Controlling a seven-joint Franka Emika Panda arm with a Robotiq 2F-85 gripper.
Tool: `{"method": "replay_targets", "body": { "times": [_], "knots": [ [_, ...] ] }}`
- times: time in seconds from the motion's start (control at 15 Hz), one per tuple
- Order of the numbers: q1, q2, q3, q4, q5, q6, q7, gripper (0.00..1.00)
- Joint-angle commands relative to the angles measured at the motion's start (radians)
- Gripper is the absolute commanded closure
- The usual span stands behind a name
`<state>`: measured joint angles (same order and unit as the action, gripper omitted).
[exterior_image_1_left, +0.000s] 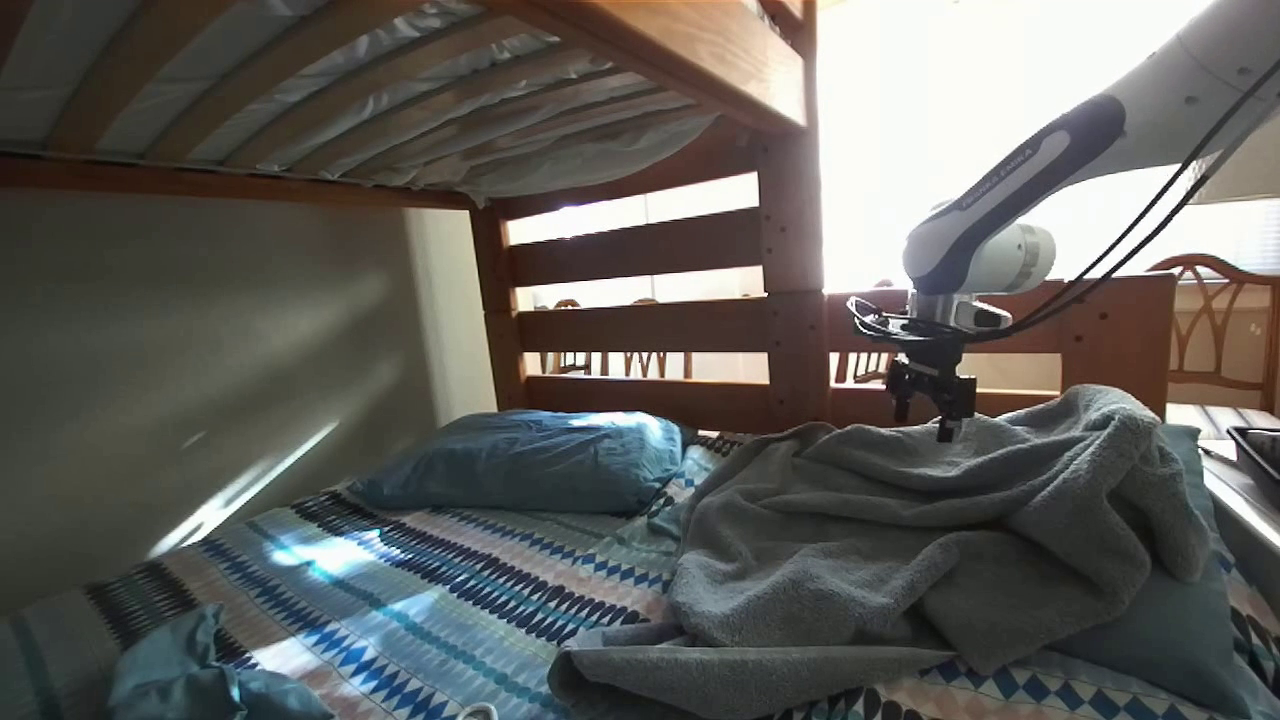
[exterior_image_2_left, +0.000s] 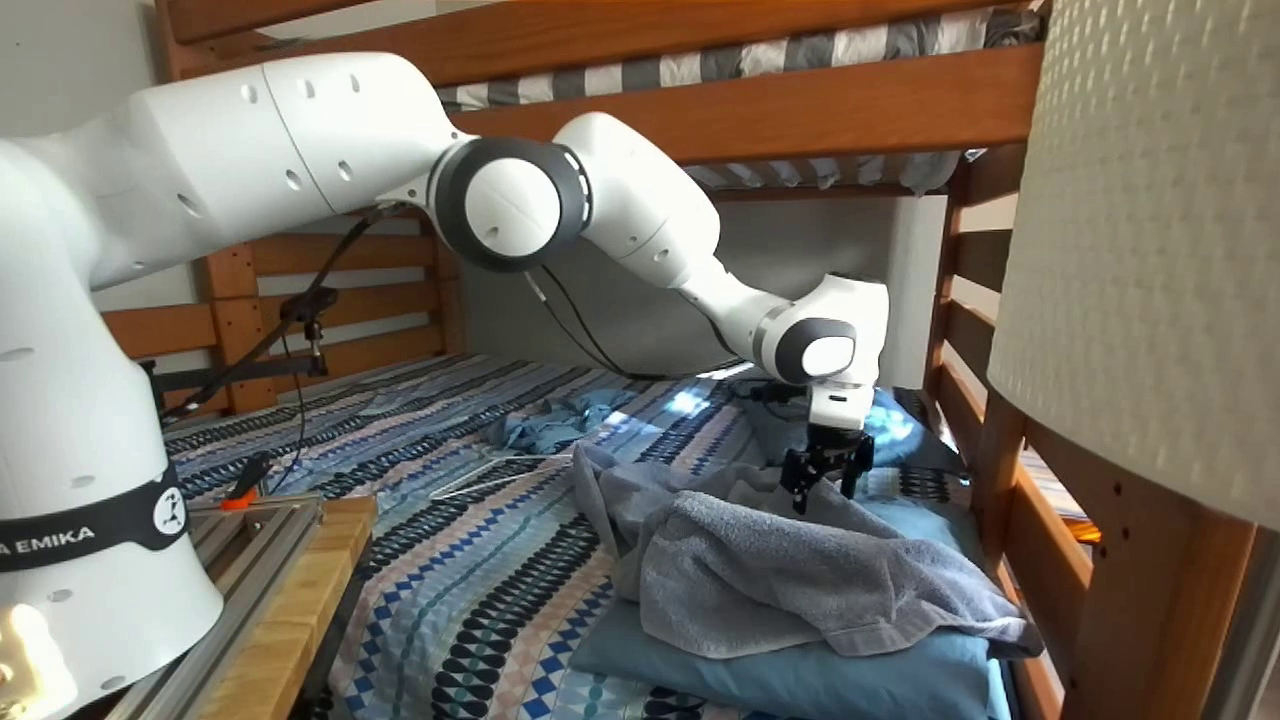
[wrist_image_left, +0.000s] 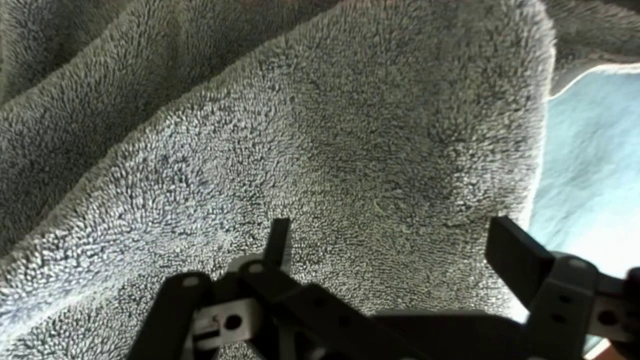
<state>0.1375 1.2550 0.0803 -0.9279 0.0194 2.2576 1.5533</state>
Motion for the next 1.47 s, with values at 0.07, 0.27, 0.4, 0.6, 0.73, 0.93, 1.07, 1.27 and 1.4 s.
{"method": "replay_targets", "body": {
  "times": [0.07,0.27,0.4,0.6,0.73,0.93,1.07,1.27,1.4],
  "knots": [
    [0.034,0.128,-0.036,0.205,-0.031,-0.049,-0.045,0.00],
    [0.051,0.195,-0.052,0.298,-0.039,-0.035,-0.052,0.00],
    [0.060,0.231,-0.065,0.350,-0.041,-0.038,-0.050,0.00],
    [0.077,0.253,-0.115,0.390,-0.027,-0.031,-0.040,0.00],
    [0.082,0.275,-0.139,0.424,-0.032,-0.047,-0.029,0.28],
    [0.086,0.232,-0.156,0.349,-0.036,-0.008,-0.023,0.50],
    [0.086,0.233,-0.162,0.346,-0.037,-0.004,-0.023,0.64],
    [0.088,0.233,-0.170,0.344,-0.039,-0.001,-0.017,0.84],
    [0.093,0.233,-0.182,0.344,-0.046,0.000,-0.005,0.98]
  ]
}}
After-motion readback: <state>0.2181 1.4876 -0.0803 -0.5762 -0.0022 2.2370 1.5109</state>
